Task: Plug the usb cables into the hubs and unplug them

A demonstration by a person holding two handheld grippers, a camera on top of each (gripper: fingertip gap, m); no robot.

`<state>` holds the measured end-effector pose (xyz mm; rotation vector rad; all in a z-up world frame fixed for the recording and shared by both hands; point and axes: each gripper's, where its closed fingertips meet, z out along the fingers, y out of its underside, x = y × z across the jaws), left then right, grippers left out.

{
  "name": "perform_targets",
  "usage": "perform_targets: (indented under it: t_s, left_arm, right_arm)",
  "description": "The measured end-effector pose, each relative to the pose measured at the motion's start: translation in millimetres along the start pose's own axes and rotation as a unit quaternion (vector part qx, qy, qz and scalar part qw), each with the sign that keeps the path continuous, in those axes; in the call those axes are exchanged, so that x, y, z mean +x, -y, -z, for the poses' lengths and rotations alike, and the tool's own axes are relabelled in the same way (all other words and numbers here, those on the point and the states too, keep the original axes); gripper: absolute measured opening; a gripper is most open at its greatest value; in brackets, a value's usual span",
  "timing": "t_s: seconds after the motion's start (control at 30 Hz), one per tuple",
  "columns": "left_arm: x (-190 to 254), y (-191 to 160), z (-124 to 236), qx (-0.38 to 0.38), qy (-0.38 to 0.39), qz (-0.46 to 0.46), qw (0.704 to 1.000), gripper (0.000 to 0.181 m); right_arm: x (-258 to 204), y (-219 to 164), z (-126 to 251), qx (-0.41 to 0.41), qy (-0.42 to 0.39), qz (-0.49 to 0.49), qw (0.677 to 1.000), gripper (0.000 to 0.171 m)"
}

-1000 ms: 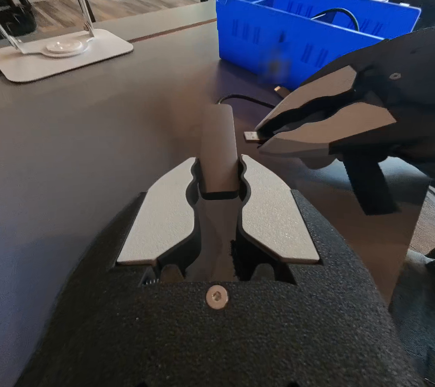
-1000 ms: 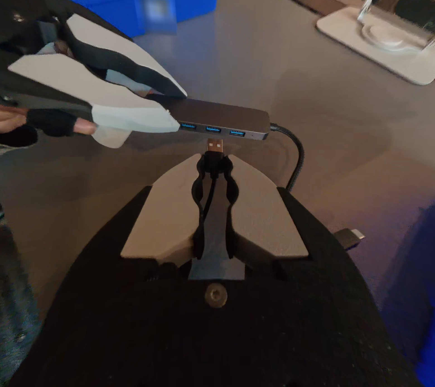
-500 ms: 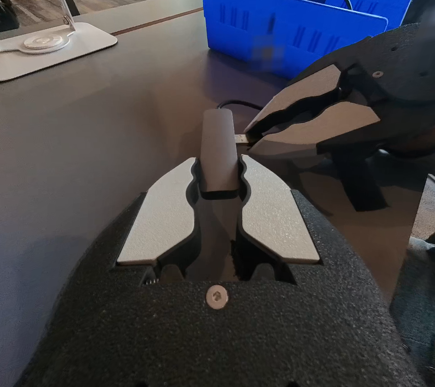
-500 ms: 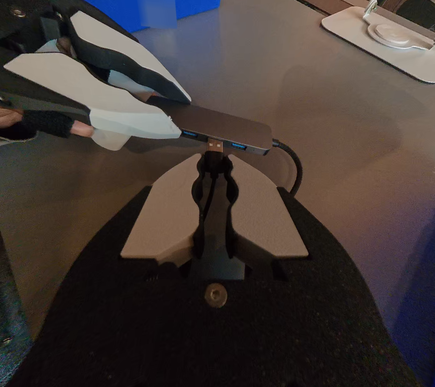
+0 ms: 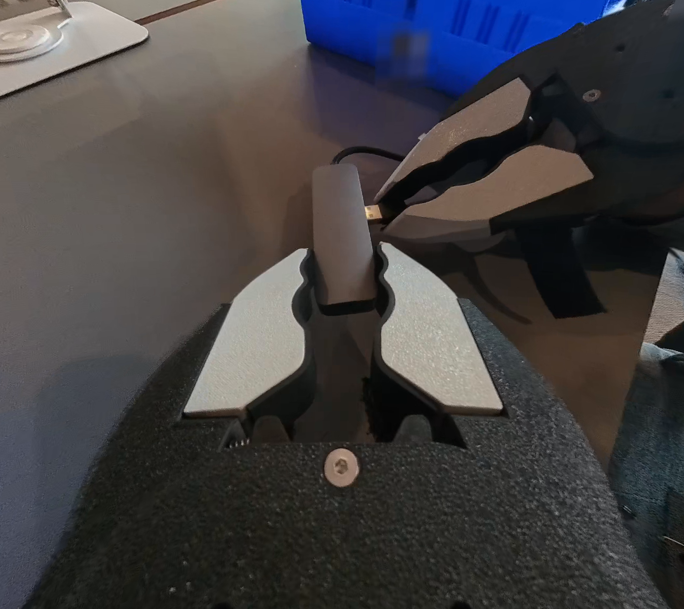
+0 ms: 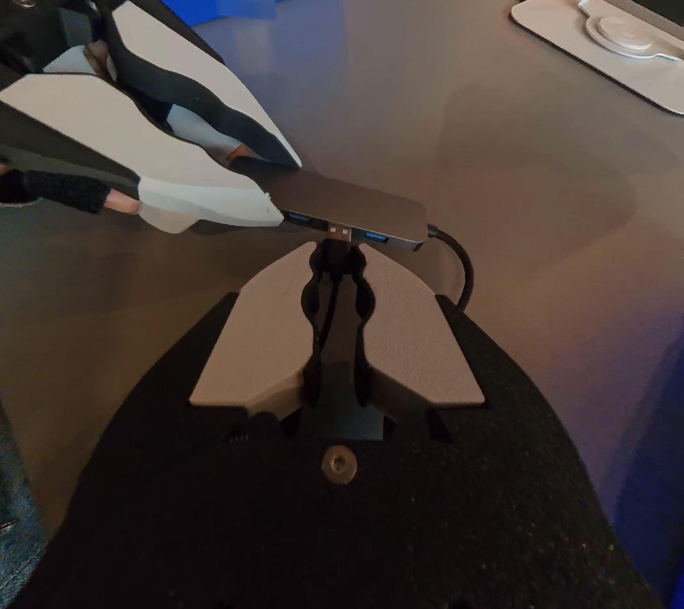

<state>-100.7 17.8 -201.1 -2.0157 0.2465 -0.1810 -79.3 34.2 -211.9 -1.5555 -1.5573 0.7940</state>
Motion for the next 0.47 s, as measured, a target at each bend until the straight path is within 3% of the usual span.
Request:
perform_targets:
  t_s: [0.47]
  left_arm:
    - [8,-1,10,0.003,-0.006,-0.059,0.998,0.032]
  right_arm:
    - [-4,-6,-5,-0.029,-0.018,0.033,0.999,0.014]
